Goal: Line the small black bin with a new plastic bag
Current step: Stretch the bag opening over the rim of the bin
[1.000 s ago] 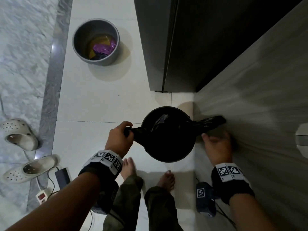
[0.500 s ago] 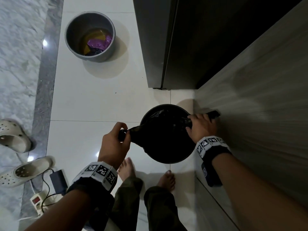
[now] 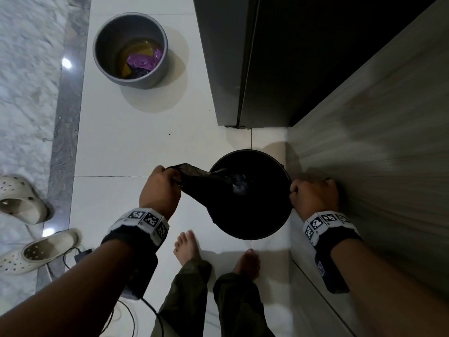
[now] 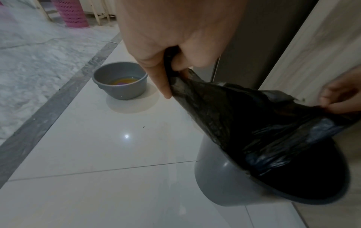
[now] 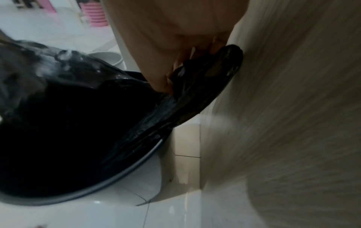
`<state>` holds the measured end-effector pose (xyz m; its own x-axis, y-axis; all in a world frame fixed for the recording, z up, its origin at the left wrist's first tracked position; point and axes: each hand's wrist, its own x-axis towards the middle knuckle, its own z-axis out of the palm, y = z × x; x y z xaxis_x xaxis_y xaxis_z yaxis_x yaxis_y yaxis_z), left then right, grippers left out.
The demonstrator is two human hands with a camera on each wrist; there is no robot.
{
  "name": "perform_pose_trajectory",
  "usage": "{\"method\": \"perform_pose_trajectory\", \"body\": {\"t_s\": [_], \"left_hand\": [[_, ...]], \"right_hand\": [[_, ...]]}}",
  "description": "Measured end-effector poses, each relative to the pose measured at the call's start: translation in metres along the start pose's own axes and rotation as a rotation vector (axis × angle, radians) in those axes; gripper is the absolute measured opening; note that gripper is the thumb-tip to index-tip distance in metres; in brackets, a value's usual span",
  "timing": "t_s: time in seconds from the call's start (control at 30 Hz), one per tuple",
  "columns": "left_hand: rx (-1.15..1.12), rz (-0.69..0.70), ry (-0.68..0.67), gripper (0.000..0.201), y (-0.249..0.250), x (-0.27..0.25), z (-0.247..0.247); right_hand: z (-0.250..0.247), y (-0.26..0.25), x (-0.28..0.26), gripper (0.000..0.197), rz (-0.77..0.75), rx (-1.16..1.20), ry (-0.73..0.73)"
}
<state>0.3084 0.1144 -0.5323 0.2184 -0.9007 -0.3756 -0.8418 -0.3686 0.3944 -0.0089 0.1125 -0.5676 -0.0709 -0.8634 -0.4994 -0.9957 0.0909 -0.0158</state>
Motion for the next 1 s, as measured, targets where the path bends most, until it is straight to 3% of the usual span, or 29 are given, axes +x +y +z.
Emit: {"method": "perform_pose_trajectory", "body": {"t_s": [0.1, 0.27, 0.4, 0.5, 0.63, 0.8, 1.0], "left_hand": [[-0.017, -0.058, -0.013, 0.035, 0.000, 0.017, 0.006], [-0.004, -0.120, -0.035, 0.041, 0.001, 0.026, 0.023], [-0.019, -0.185, -0.040, 0.048, -0.002, 0.030, 0.030], [-0.020, -0.211, -0.048, 0.060, -0.006, 0.035, 0.036], [-0.024, -0.202, -0.052, 0.067, -0.007, 0.042, 0.044], [0.047, -0.124, -0.042, 0.057, -0.004, 0.042, 0.041], [0.152, -0.009, -0.044, 0.046, -0.006, 0.043, 0.037]], "right_hand": [[0.002, 0.006, -0.001, 0.017, -0.032, -0.035, -0.040], [0.009, -0.001, 0.006, 0.028, -0.004, 0.023, 0.075], [0.012, -0.001, 0.012, 0.046, 0.032, 0.047, 0.012], [0.017, 0.001, 0.017, 0.037, 0.035, 0.050, -0.028], [0.026, 0.006, 0.018, 0.023, 0.010, 0.054, -0.046], [0.020, 0.010, 0.016, 0.011, -0.010, 0.111, 0.031], [0.005, 0.013, 0.026, 0.030, 0.003, 0.266, 0.064]]}}
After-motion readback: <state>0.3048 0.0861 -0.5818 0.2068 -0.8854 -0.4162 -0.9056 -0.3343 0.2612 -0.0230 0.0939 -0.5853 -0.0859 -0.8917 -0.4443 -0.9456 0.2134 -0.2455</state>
